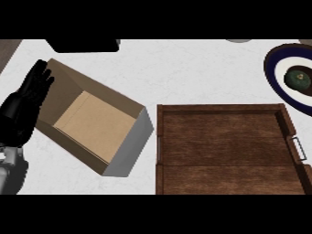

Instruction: Pick the squash from the tray and place it in the plate

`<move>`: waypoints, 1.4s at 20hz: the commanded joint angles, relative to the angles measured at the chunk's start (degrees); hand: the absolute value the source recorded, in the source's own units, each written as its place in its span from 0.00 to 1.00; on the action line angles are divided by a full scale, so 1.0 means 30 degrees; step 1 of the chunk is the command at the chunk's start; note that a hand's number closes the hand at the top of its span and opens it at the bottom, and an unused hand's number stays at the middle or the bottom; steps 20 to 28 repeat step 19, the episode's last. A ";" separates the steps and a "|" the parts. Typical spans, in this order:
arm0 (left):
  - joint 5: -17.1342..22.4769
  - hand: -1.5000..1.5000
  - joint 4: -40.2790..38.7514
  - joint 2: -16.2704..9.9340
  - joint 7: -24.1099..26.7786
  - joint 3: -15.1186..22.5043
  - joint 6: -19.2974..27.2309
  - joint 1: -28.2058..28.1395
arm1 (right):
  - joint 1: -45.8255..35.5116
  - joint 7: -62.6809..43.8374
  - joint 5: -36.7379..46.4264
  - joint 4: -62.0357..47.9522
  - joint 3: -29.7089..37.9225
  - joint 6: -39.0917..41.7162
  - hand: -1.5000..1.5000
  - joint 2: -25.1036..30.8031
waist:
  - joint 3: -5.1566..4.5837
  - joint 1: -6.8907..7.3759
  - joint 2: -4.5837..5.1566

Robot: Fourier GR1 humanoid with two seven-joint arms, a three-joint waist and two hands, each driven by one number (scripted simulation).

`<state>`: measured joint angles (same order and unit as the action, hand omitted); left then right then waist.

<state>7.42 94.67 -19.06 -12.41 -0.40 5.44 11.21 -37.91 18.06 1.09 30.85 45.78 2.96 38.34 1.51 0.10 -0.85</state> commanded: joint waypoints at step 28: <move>-0.0461 0.50 -0.3052 0.0998 -0.0006 0.0009 -0.0351 -0.0792 | 0.3361 0.2352 -0.0391 -0.3209 0.0704 0.2388 0.00 0.2767 | -0.0435 0.0082 0.0650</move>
